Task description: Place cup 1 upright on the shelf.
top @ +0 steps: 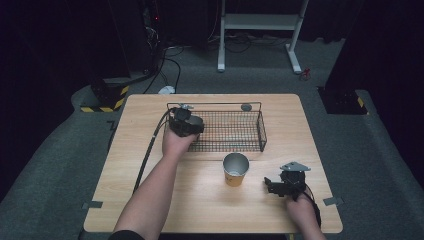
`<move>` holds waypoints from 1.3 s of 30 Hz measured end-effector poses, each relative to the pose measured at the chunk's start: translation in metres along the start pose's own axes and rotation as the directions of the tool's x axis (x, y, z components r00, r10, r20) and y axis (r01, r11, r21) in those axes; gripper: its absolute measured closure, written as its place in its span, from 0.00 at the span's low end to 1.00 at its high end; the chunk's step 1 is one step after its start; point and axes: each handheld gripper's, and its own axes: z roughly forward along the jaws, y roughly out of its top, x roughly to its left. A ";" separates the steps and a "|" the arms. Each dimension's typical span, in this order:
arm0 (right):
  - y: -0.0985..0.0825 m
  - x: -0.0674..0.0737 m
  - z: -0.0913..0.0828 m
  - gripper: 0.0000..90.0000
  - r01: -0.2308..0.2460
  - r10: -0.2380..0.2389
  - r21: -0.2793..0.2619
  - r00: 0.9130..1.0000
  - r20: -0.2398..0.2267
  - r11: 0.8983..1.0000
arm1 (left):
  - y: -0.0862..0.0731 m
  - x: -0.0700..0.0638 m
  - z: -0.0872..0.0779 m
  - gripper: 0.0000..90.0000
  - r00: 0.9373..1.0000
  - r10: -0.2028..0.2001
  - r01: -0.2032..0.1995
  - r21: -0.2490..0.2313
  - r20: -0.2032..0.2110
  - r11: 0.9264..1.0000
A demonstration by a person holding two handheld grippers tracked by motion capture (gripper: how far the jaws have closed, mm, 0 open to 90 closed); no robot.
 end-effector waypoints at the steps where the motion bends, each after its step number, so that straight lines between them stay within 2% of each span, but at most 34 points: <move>1: 0.000 0.000 0.000 0.09 0.001 -0.001 0.000 1.000 0.001 1.000 | 0.000 -0.001 0.000 0.16 1.000 -0.001 0.001 -0.002 0.000 1.000; 7: 0.000 0.000 0.000 0.09 -0.001 0.001 -0.001 1.000 0.000 1.000 | 0.000 -0.001 0.002 0.16 1.000 -0.005 0.005 0.008 0.005 1.000; 11: 0.000 0.000 0.000 0.09 0.000 0.000 -0.002 1.000 0.001 1.000 | -0.001 -0.001 0.005 0.16 1.000 0.016 -0.016 0.032 -0.002 0.999; 16: 0.000 0.001 0.000 0.09 -0.005 0.005 0.000 1.000 -0.001 1.000 | -0.003 0.000 0.010 0.16 1.000 0.007 -0.008 0.061 0.005 0.998; 25: 0.000 0.001 0.000 0.09 -0.005 0.005 0.000 1.000 -0.001 1.000 | -0.004 0.000 0.009 0.16 1.000 0.002 -0.003 0.074 0.015 0.997; 39: 0.000 0.001 0.000 0.09 -0.006 0.006 0.001 1.000 -0.001 1.000 | -0.008 0.001 0.003 0.16 0.999 0.037 -0.039 0.106 0.020 0.994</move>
